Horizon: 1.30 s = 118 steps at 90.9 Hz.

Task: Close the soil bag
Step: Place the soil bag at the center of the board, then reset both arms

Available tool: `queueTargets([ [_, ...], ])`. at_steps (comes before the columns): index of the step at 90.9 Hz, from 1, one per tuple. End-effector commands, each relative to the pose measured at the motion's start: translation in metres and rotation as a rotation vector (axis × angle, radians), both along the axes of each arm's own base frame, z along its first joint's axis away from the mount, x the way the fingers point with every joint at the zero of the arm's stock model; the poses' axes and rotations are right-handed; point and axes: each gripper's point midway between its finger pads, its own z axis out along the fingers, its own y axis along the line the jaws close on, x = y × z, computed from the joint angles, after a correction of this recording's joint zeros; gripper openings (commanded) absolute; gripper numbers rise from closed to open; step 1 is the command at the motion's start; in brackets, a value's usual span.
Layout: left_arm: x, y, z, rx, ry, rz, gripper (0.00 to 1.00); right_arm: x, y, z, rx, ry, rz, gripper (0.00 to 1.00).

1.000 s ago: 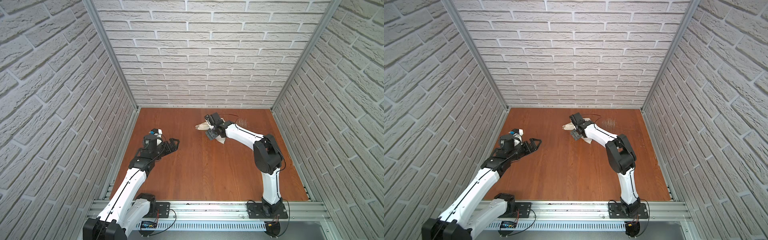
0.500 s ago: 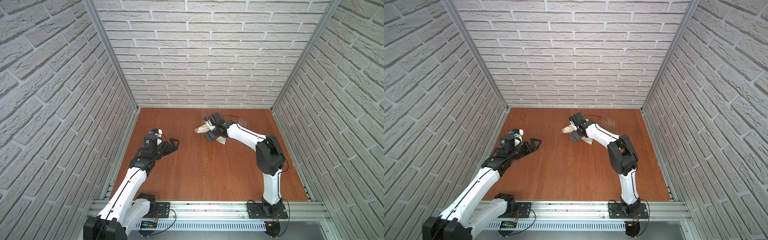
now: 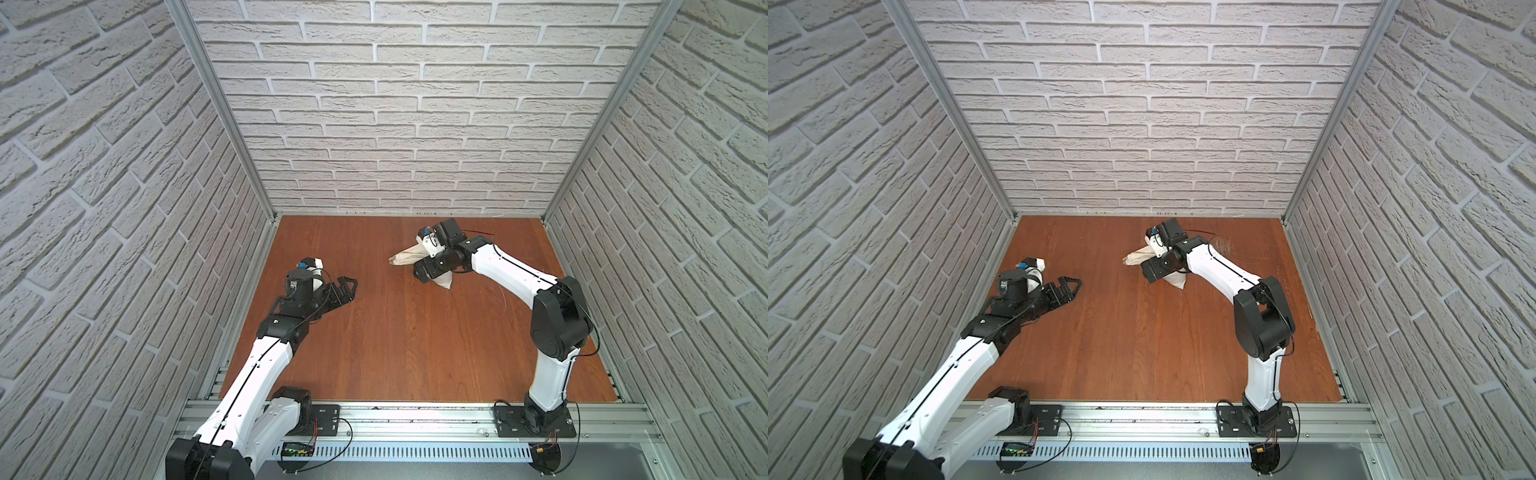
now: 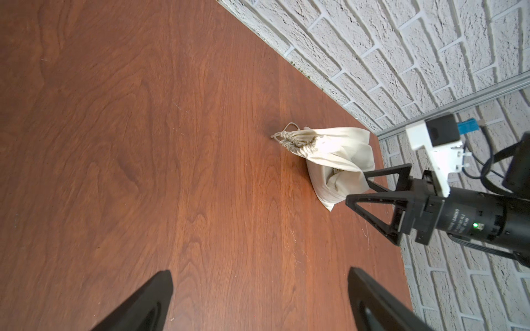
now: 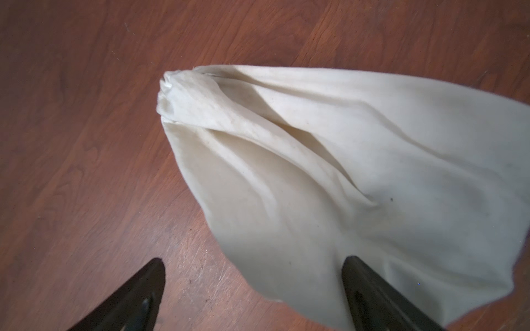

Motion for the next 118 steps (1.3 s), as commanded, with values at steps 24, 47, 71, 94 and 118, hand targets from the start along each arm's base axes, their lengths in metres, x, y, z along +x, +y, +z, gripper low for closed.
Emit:
queueTargets([
  [24, 0.006, 0.011, 0.016, 0.022, -0.053, 0.043, 0.98, -0.007, -0.026, 0.099, 0.45, -0.056, -0.057, 0.99],
  [47, 0.011, 0.016, 0.027, 0.008, -0.07, 0.076, 0.98, -0.013, -0.087, 0.129, 0.519, -0.174, -0.176, 0.99],
  [71, 0.026, 0.033, 0.058, 0.061, -0.14, 0.167, 0.98, -0.006, -0.192, 0.123, 0.422, -0.383, -0.566, 0.98],
  [94, 0.044, 0.057, 0.081, 0.304, -0.264, 0.187, 0.98, -0.008, -0.257, 0.062, 0.2, -0.467, -0.746, 0.98],
  [118, 0.065, 0.11, 0.043, 0.343, -0.303, 0.293, 0.98, -0.006, -0.281, 0.003, 0.107, -0.561, -0.763, 0.98],
])
